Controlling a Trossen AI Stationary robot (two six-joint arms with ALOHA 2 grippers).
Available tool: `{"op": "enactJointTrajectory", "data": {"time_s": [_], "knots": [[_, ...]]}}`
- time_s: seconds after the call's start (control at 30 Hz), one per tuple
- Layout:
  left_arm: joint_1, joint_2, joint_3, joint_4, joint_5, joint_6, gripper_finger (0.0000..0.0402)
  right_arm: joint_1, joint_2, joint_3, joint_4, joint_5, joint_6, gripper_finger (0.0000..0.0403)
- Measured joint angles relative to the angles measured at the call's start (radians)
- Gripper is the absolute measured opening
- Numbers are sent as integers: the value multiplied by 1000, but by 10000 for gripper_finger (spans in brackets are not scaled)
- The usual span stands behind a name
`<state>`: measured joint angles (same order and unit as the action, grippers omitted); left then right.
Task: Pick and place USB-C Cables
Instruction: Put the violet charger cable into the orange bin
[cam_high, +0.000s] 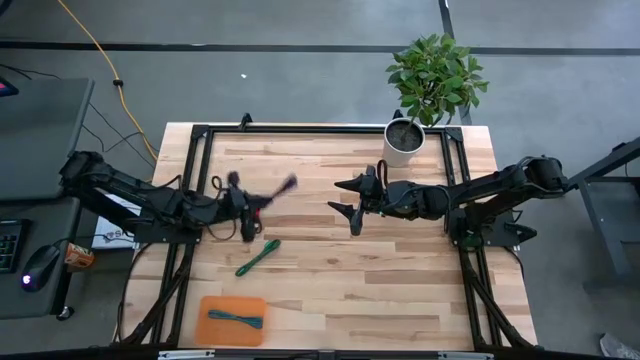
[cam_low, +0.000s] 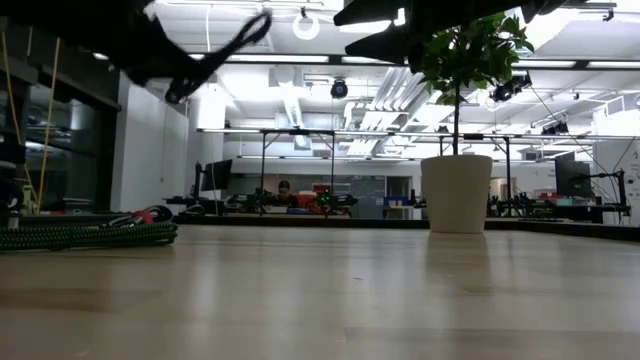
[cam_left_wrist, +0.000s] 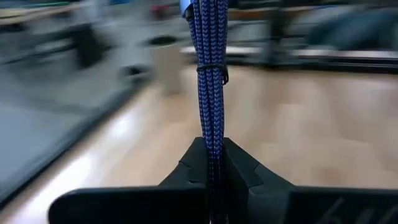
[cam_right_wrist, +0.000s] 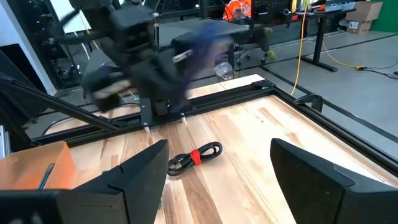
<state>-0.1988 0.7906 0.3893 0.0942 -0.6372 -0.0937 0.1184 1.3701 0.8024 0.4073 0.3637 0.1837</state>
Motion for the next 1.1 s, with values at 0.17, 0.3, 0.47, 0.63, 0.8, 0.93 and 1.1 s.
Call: {"op": "enactJointTrajectory", "data": {"time_s": [0.17, 0.3, 0.47, 0.63, 0.8, 0.93, 1.1], "knots": [[-34, 1, 0, 113, 302, 80, 0, 0, 0, 0, 0, 0, 0, 273], [-83, 1, 0, 191, 368, 133, 0, 0, 0, 0, 0, 0, 0, 273], [-126, 1, 0, 250, 365, 174, 0, 0, 0, 0, -4, -1, 3, 273], [-128, 1, -49, 358, 356, 190, 0, 0, 0, 0, -8, -4, 19, 273], [-99, -43, -178, 583, 368, 191, 0, 0, 0, 0, -8, -5, 19, 273], [-93, -103, -189, 567, 383, 177, 0, 0, 0, 0, -8, -5, 18, 273], [-93, -149, -189, 512, 399, 168, 0, 0, 0, 0, -8, -5, 18, 273]]}}
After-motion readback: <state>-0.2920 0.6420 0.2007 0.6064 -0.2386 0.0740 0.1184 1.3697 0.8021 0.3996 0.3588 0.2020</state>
